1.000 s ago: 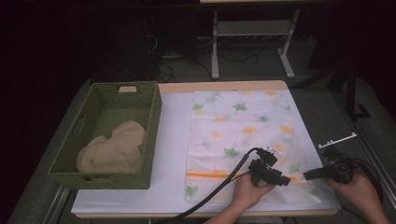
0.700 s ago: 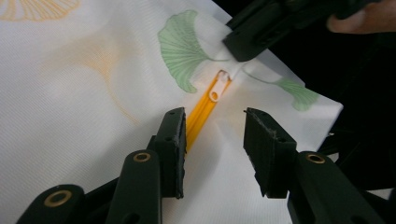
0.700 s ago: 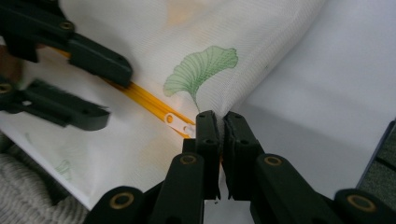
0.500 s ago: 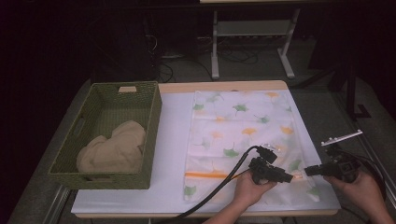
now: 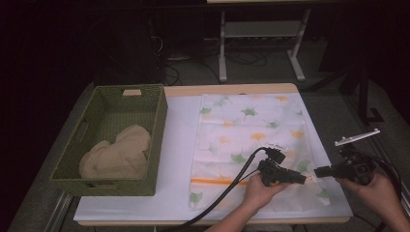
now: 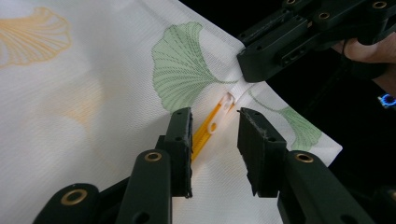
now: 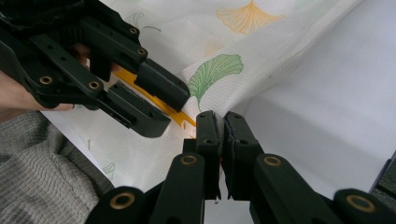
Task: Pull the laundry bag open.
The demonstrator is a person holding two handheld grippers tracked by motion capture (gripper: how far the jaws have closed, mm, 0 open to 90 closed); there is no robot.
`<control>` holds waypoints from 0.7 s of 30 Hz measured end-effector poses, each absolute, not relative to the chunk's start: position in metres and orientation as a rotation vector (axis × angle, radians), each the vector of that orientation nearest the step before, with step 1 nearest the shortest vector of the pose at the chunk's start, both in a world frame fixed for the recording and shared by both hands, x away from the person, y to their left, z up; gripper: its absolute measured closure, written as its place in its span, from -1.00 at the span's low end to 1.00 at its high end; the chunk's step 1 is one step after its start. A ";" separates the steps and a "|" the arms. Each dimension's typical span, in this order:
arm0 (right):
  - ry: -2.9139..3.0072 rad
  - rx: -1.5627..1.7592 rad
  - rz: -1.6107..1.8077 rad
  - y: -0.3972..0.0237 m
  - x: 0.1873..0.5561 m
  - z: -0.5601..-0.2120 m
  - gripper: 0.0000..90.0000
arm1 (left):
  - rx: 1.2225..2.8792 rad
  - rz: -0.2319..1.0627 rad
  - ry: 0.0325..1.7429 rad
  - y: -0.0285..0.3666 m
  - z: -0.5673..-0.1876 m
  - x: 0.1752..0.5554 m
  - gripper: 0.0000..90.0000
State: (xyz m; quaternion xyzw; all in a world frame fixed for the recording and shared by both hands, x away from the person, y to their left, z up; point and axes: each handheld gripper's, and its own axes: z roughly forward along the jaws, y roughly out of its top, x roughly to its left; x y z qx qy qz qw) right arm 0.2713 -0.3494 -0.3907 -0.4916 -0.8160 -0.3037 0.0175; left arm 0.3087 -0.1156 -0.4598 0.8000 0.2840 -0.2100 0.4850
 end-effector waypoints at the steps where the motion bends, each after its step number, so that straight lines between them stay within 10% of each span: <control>1: -2.537 -1.527 -0.944 -0.349 0.271 -0.391 0.89 | 1.947 -0.520 0.690 -0.117 -0.460 0.308 0.47; 21: -2.515 -1.544 -0.972 -0.354 0.273 -0.395 0.89 | 1.934 -0.540 0.705 -0.130 -0.465 0.310 0.79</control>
